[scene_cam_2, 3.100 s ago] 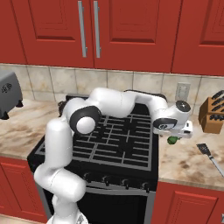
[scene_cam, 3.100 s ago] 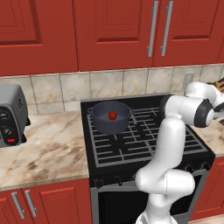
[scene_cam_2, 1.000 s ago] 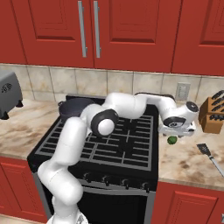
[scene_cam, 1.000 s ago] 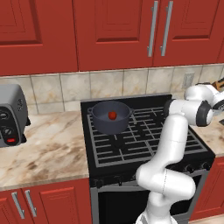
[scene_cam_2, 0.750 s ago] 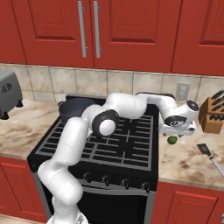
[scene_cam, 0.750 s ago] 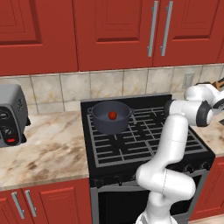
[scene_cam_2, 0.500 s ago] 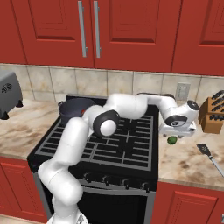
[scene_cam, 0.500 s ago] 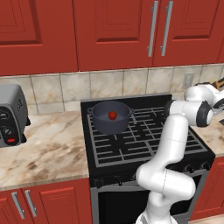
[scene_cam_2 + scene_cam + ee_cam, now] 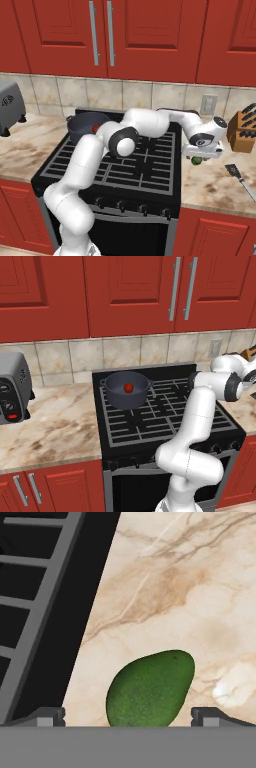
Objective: Put the bell pepper and avocado in the pot. Retrieve the spatula and lightly stir the vegetables in the pot.
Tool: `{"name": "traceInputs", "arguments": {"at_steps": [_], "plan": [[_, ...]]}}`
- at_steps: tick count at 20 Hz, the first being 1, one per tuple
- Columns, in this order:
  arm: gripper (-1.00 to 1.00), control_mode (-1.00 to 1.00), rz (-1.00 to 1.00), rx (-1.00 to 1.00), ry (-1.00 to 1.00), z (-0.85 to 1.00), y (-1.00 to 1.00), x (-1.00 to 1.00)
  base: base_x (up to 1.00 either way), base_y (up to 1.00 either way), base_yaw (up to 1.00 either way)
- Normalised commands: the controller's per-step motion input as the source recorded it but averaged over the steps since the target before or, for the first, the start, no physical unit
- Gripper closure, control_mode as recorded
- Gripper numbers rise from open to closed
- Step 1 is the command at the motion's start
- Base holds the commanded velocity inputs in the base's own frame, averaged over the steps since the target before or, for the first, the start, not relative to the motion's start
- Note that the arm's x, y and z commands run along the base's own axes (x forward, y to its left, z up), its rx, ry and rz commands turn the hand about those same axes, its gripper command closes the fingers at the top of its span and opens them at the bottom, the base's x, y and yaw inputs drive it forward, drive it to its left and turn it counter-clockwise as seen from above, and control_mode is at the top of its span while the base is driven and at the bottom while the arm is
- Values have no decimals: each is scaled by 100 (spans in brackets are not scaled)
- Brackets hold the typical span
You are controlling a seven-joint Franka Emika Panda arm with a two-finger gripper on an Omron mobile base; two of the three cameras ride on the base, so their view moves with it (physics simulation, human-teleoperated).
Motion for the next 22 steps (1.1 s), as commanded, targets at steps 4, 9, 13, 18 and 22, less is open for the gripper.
{"name": "traceInputs", "arguments": {"at_steps": [4,9,13,18,22], "plan": [[-100,-100,1,0,0,-15,0,0,0,0,0],[-100,-100,2,0,0,-26,0,0,0,0,0],[-100,-100,2,0,0,-22,0,0,0,0,0],[-100,-100,2,0,0,-5,0,0,0,0,0],[100,-100,0,0,0,0,0,0,0,0,0]]}}
